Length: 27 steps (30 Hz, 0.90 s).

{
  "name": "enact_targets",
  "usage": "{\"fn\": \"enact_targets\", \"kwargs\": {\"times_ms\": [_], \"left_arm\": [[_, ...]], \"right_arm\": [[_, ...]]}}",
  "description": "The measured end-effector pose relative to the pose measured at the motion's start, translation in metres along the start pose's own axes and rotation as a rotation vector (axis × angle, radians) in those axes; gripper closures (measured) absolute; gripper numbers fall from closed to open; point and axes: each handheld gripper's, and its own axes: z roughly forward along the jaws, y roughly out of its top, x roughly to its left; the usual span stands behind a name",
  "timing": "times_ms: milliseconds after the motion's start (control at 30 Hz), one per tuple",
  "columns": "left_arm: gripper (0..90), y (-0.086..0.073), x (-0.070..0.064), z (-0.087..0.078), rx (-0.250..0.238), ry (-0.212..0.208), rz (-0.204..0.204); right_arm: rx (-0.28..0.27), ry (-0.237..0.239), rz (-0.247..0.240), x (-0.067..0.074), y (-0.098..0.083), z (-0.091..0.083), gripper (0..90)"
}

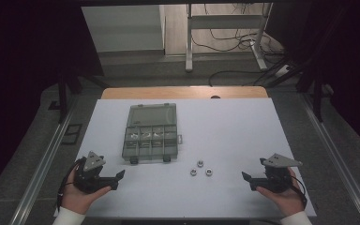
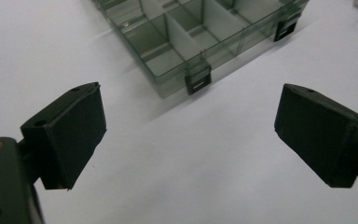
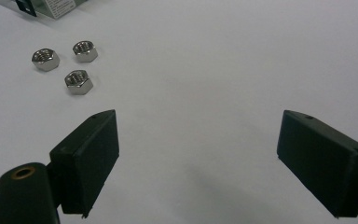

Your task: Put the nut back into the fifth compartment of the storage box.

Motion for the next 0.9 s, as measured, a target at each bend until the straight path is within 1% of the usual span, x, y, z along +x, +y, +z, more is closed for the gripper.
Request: {"fn": "enact_targets", "kwargs": {"times_ms": [167,200,267,300,400,667,900], "left_arm": [[8.6,0.006,-0.004,-0.005,-0.005,-0.007,0.015],[8.7,0.01,-0.007,-0.006,-0.012,-0.01,0.029],[8.9,0.014,-0.01,-0.007,-0.02,-0.016,0.04],[8.9,0.019,-0.014,-0.008,-0.025,-0.03,0.047],[9.8,0.024,-0.017,-0.008,-0.024,-0.042,0.057],[10.8,0.039,-0.031,-0.003,-0.006,-0.078,0.095],[10.9,0.051,-0.041,0.005,0.01,-0.109,0.126]], "right_arm": [[-0.001,0.0,-0.003,0.002,0.001,0.0,13.0],[0.0,0.001,-0.004,0.003,0.001,0.0,13.0],[0.002,0.0,-0.005,0.003,0.001,0.0,13.0],[0.004,0.0,-0.004,0.003,0.001,0.001,13.0],[0.009,-0.001,-0.003,0.002,0.0,0.001,13.0],[0.007,0.0,-0.004,0.002,-0.001,0.0,13.0],[0.011,-0.001,-0.005,0.002,-0.001,0.0,13.0]]}}
